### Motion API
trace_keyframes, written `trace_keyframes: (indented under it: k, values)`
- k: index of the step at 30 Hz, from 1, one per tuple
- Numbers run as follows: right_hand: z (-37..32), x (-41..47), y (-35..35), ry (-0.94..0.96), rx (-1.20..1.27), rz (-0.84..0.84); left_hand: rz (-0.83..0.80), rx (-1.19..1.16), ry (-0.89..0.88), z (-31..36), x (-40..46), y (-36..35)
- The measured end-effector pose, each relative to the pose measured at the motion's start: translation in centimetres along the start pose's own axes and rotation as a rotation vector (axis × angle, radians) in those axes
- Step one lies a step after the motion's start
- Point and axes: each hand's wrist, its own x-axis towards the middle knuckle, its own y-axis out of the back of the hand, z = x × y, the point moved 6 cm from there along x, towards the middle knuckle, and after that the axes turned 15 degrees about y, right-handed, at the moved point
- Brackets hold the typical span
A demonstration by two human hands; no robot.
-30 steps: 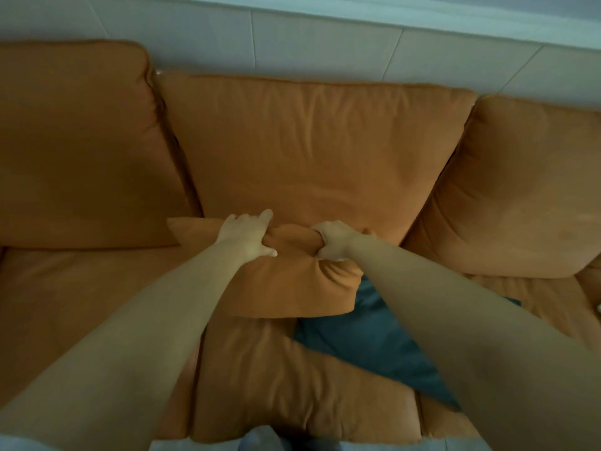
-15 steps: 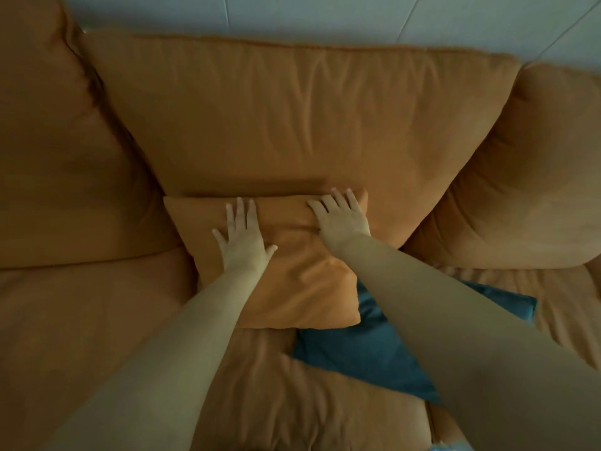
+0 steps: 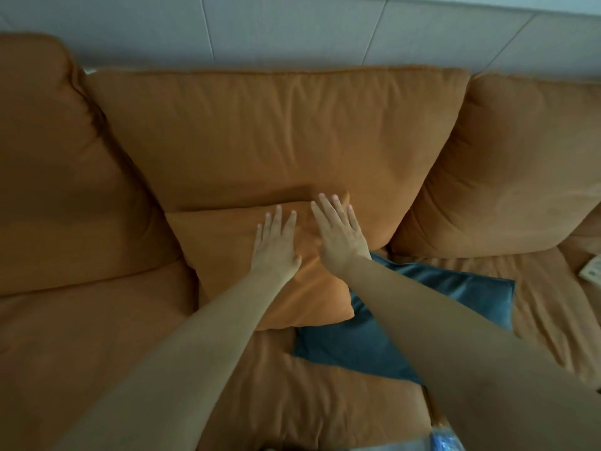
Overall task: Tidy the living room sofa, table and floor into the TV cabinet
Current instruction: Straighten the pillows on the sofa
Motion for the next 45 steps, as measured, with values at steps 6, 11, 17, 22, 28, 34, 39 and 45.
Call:
trace_keyframes:
  k: [6, 11, 17, 22, 28, 34, 39, 45]
  values:
    - [0.4, -3.6, 1.6, -0.07, 0.011, -0.034, 0.025, 0.0, -0.079, 2.4, -2.7, 1.3]
    - [1.5, -7.4, 1.7, -0.112, 0.012, -0.036, 0.036, 0.037, -0.16, 4.2, -5.2, 1.5]
    - [2.9, -12.3, 1.7, -0.147, 0.048, -0.071, 0.03, 0.087, -0.217, 6.8, -8.4, 1.0]
    - [5.6, -17.2, 1.5, -0.17, 0.057, -0.061, 0.043, 0.153, -0.246, 10.3, -10.8, -0.4]
    - [11.0, -25.5, 0.3, -0.221, 0.046, -0.124, 0.021, 0.187, -0.297, 16.1, -16.3, -4.1]
    - [16.3, -35.1, -0.6, -0.172, -0.013, -0.186, 0.018, 0.244, -0.298, 22.2, -23.4, -8.8]
    - [20.6, -41.0, -0.7, -0.061, -0.165, -0.283, 0.015, 0.328, -0.315, 26.4, -27.8, -12.1]
    - [23.3, -43.9, -1.7, 0.0, -0.227, -0.39, -0.031, 0.364, -0.246, 27.5, -29.0, -13.9]
